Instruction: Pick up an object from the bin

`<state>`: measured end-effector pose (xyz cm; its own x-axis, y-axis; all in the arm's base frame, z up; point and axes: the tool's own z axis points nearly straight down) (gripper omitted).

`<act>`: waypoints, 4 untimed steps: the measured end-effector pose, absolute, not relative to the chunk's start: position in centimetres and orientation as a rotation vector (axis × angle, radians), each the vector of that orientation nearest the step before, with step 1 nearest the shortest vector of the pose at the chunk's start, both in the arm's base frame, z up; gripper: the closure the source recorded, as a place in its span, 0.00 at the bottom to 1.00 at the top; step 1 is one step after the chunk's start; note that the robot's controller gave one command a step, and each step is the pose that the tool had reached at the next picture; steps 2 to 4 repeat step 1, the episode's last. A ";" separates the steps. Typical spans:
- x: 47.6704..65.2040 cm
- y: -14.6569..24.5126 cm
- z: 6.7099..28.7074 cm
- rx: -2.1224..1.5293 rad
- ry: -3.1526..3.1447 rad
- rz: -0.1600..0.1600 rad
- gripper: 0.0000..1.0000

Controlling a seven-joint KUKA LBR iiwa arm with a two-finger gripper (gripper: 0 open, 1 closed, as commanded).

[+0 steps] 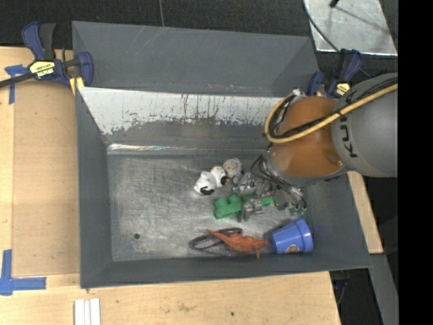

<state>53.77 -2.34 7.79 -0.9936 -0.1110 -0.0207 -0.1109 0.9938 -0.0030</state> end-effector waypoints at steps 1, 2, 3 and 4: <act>53.5 -2.4 9.1 -0.175 3.133 -0.001 1.00; 53.5 -2.4 9.1 -0.175 3.133 -0.001 1.00; 53.5 -2.4 9.1 -0.175 3.133 -0.001 1.00; 53.5 -2.4 9.1 -0.175 3.133 -0.001 1.00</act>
Offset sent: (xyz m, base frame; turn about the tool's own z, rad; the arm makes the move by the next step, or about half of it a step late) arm -0.0002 -0.0001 0.0731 0.0000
